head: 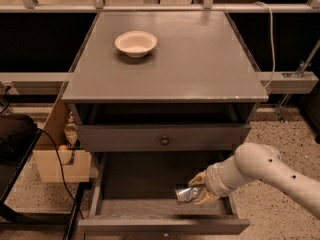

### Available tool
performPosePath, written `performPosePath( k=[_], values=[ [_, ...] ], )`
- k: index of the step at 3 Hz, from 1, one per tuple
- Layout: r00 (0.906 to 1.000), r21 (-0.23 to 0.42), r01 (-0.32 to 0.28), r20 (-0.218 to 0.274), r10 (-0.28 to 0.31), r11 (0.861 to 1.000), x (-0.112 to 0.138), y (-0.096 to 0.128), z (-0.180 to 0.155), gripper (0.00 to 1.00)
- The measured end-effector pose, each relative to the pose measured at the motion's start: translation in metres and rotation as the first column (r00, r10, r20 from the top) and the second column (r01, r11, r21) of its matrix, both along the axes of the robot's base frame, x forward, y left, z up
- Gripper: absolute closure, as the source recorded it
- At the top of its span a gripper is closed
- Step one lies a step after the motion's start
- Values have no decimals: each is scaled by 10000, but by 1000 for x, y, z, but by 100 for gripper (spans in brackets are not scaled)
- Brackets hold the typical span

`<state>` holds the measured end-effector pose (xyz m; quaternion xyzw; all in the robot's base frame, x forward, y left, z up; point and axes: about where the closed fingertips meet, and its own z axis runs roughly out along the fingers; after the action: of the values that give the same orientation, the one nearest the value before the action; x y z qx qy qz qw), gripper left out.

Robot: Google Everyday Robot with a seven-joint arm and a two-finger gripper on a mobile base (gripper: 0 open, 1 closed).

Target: Place redbull can into middle drawer

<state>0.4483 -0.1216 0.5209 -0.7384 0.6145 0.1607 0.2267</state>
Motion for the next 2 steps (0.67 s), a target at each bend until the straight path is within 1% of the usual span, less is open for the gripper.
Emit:
performPosePath(
  k=[1,2],
  values=[
    [10000,46,15,-2,-15,10000,0,4,-26,100],
    [9999,57,103,123,-104,9999,6,7,-47,100]
  ],
)
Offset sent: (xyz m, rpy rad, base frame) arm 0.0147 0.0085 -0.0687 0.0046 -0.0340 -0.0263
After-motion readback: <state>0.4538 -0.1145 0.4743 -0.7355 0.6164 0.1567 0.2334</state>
